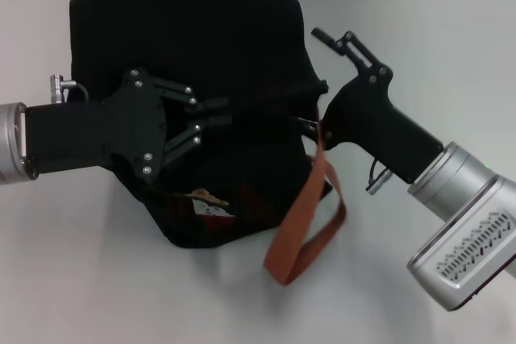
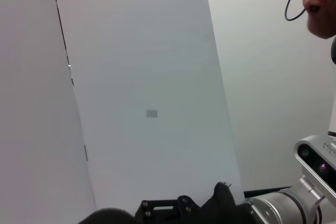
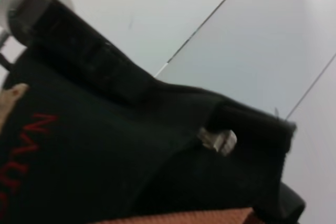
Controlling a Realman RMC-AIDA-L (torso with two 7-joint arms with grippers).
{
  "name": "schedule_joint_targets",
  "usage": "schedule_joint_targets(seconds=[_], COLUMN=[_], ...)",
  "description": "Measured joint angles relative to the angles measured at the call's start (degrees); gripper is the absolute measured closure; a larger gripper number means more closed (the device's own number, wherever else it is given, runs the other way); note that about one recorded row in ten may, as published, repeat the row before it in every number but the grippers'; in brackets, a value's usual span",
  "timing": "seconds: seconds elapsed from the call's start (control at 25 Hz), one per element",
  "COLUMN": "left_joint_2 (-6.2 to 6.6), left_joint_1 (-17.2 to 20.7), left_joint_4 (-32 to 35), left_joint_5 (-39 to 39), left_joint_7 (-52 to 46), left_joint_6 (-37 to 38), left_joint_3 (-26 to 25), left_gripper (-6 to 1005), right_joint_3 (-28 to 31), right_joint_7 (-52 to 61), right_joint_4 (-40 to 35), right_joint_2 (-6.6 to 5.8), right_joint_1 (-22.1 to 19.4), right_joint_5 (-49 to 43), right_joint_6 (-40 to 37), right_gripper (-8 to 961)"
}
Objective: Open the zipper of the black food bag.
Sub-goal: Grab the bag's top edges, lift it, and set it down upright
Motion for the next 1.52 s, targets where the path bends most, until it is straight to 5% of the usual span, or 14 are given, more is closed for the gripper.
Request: schedule_joint_targets(seconds=[0.76, 0.96, 1.08, 1.52], left_joint_2=[0.19, 0.18, 0.18, 0.18], left_joint_1=[-1.05, -1.12, -1.18, -1.07], left_joint_4=[-1.33, -1.31, -1.31, -1.34], left_joint_5=[0.00, -0.02, -0.02, -0.02], left_joint_7=[0.79, 0.85, 0.85, 0.87], left_joint_6=[-1.24, -1.89, -1.93, -2.01], left_joint_3=[-0.37, -0.24, -0.11, -0.24], left_gripper=[898, 898, 898, 899], right_joint_3=[0.53, 0.40, 0.44, 0.40], right_joint_7=[0.00, 0.00, 0.00, 0.00], right_joint_4=[-0.19, -0.31, -0.33, -0.44], right_joint_2=[0.00, 0.00, 0.00, 0.00], right_joint_1=[-0.28, -0.34, -0.21, 0.24], right_joint_5=[-2.73, -2.78, -3.46, -4.89], right_joint_6=[0.36, 0.36, 0.39, 1.20], right_gripper=[190, 379, 627, 815])
